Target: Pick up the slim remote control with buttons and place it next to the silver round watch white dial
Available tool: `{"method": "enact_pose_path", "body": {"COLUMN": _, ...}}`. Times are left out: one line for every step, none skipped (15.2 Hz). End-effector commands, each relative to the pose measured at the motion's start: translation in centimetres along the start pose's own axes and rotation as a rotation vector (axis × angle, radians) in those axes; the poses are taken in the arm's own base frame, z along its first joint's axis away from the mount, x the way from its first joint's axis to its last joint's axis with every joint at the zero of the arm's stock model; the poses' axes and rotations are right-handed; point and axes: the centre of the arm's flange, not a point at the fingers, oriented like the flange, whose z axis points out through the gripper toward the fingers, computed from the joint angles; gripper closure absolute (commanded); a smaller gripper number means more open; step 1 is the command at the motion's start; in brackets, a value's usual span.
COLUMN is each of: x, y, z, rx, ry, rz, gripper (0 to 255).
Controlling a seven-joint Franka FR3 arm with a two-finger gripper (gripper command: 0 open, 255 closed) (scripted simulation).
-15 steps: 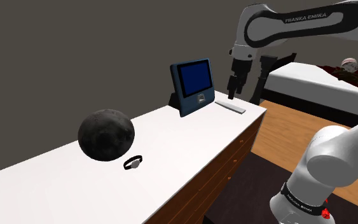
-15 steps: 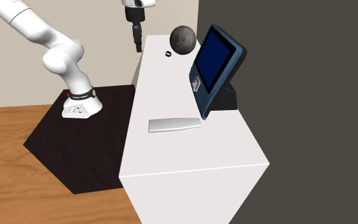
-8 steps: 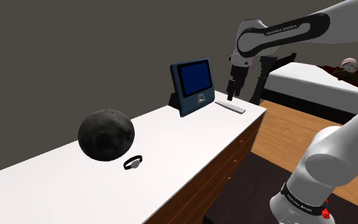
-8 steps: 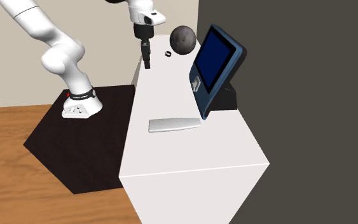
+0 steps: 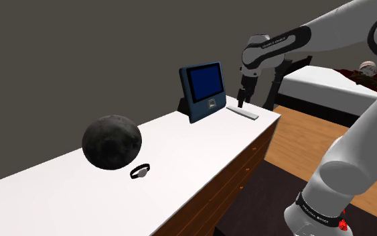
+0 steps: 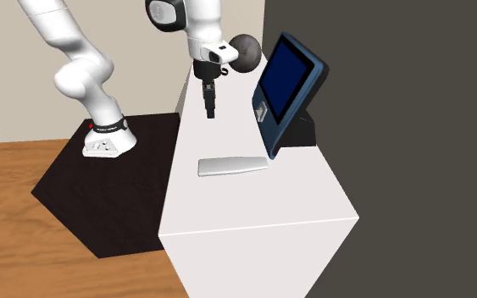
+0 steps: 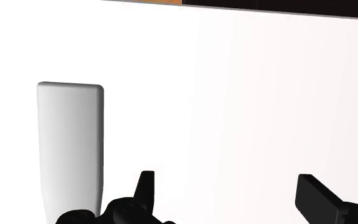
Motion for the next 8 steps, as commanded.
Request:
{"method": "enact_pose_path", "body": {"x": 0.9, "y": 2.3, "z": 1.1, "rx": -0.003, "ry": 0.002, "rz": 0.004, "gripper": 0}}
{"method": "enact_pose_path", "body": {"x": 1.4, "y": 3.3, "z": 1.7, "rx": -0.004, "ry": 0.003, "rz": 0.007, "gripper": 0}}
{"method": "enact_pose_path", "body": {"x": 1.8, "y": 4.4, "z": 2.3, "rx": -0.005, "ry": 0.003, "rz": 0.010, "gripper": 0}}
{"method": "enact_pose_path", "body": {"x": 2.3, "y": 5.5, "z": 2.9, "rx": -0.006, "ry": 0.004, "rz": 0.012, "gripper": 0}}
{"method": "enact_pose_path", "body": {"x": 2.8, "y": 6.5, "z": 3.5, "rx": -0.007, "ry": 0.005, "rz": 0.015, "gripper": 0}}
{"method": "enact_pose_path", "body": {"x": 3.2, "y": 7.6, "z": 4.0, "rx": -0.008, "ry": 0.006, "rz": 0.017, "gripper": 0}}
{"method": "enact_pose_path", "body": {"x": 3.7, "y": 8.7, "z": 4.6, "rx": -0.009, "ry": 0.007, "rz": 0.020, "gripper": 0}}
{"method": "enact_pose_path", "body": {"x": 4.1, "y": 9.8, "z": 5.2, "rx": -0.010, "ry": 0.008, "rz": 0.023, "gripper": 0}}
